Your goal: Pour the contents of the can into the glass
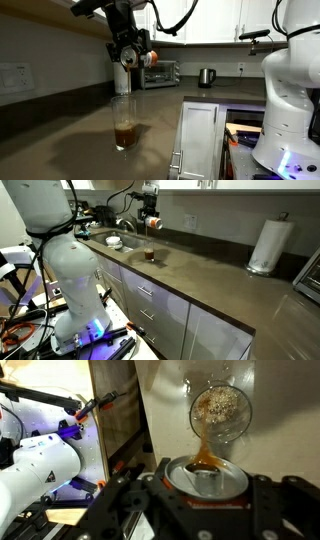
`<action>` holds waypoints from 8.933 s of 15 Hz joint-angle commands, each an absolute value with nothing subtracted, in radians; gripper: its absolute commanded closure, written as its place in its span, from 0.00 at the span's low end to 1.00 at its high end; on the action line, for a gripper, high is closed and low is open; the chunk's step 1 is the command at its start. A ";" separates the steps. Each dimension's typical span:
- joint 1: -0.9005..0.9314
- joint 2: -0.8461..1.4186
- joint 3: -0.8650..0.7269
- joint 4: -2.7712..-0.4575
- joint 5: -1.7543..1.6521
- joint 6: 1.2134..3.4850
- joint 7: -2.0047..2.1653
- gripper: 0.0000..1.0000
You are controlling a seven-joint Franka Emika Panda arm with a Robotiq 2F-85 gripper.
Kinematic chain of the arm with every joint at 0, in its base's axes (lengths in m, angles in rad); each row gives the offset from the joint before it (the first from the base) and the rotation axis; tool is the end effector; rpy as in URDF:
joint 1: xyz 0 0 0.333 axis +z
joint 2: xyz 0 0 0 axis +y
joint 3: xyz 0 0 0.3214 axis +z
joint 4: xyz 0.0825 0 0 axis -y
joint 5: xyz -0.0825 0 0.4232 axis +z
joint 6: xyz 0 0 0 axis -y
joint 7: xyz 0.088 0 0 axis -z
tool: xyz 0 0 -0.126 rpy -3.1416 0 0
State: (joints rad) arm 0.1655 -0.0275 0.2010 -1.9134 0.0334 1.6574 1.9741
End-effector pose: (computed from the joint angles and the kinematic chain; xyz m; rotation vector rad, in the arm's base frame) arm 0.5201 0.2045 0.4609 2.0301 -2.1219 -0.1688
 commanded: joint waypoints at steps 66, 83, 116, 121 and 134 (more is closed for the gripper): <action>0.270 0.154 0.205 -1.716 -0.215 1.486 2.139 0.74; 0.331 0.202 0.204 -1.653 -0.226 1.402 2.235 0.74; 0.166 -0.284 0.111 -2.245 0.191 2.058 1.951 0.74; 0.119 -0.348 0.038 -2.311 0.347 2.060 1.693 0.74; 0.012 -0.327 -0.113 -2.346 0.734 1.986 1.114 0.74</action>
State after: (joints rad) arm 0.0452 -0.3375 -0.1002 -2.3426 0.6492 2.0280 1.2342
